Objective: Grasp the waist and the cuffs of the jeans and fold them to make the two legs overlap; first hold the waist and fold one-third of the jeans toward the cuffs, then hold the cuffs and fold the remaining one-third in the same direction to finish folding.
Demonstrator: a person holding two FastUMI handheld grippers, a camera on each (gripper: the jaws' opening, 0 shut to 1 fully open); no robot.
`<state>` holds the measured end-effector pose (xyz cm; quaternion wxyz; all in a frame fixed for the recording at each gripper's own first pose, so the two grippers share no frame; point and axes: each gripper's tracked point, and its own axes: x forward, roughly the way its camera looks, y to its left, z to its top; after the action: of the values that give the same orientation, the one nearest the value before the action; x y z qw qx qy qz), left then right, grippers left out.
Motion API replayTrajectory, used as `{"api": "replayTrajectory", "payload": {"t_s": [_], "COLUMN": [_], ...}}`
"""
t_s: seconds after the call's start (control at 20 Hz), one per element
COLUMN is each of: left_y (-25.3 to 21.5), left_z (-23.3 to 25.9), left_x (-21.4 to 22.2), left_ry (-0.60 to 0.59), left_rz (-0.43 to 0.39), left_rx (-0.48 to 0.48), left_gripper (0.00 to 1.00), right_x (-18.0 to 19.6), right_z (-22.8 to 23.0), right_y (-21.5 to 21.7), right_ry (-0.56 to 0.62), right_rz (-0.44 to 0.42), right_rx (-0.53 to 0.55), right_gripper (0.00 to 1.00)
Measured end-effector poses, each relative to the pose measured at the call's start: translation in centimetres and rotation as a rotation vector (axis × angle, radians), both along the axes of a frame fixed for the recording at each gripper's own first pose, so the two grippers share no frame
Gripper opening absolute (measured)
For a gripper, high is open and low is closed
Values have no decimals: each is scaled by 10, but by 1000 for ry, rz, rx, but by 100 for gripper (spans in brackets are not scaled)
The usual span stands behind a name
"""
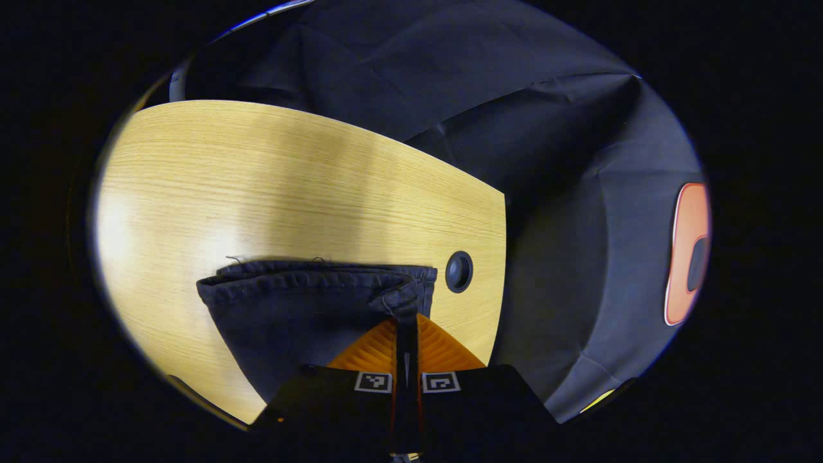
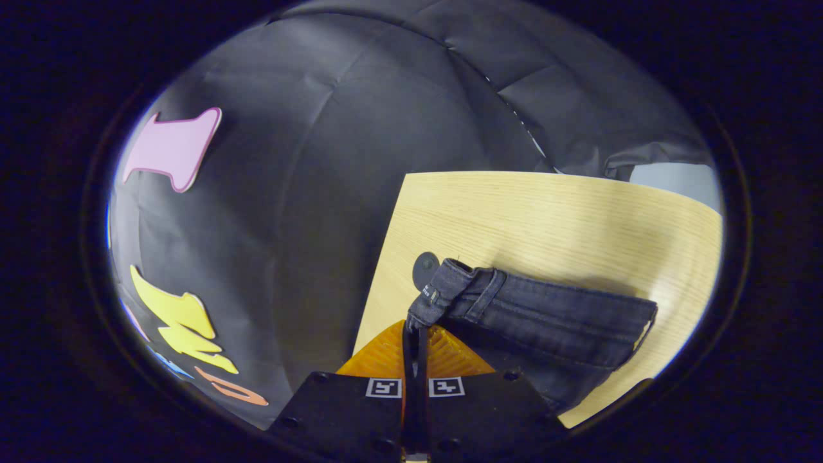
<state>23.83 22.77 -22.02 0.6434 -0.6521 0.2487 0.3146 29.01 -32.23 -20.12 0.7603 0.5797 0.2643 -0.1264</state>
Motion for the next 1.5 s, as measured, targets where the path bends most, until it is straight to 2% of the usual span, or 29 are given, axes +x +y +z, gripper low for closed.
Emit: {"api": "replayTrajectory", "payload": {"t_s": [0.15,0.25,0.3,0.35,0.45,0.5,0.65,0.8,1.0,1.1,1.3,1.5], "left_y": [0,2,-2,-2,-2,-4,-7,-21,-43,-60,-102,-140], "left_z": [-12,-14,-7,2,15,24,60,117,193,229,293,327], "left_x": [5,11,16,24,20,18,17,6,-9,-22,-59,-92], "left_ry": [29,35,3,-41,-26,-33,-79,-181,-322,-383,-491,-578], "left_rz": [-34,-44,-60,-77,-120,-150,-220,-308,-390,-431,-488,-553], "left_rx": [42,92,116,140,242,289,486,656,887,1010,1259,1411], "left_gripper": [4,6,30,53,100,100,99,99,99,98,98,99], "right_x": [6,14,11,15,16,16,13,1,-31,-50,-83,-108], "right_z": [-10,-6,-1,-4,-5,-2,35,69,91,92,76,42], "right_y": [1,7,9,16,22,28,39,36,11,-2,-16,-25], "right_ry": [6,-17,-24,-30,-14,-19,-87,-133,-120,-100,-40,33], "right_rz": [4,6,21,45,83,112,182,225,211,191,137,65], "right_rx": [-19,-19,-10,-8,-101,-142,-263,-447,-629,-647,-580,-465], "right_gripper": [0,3,6,33,87,95,96,96,96,96,96,96]}}
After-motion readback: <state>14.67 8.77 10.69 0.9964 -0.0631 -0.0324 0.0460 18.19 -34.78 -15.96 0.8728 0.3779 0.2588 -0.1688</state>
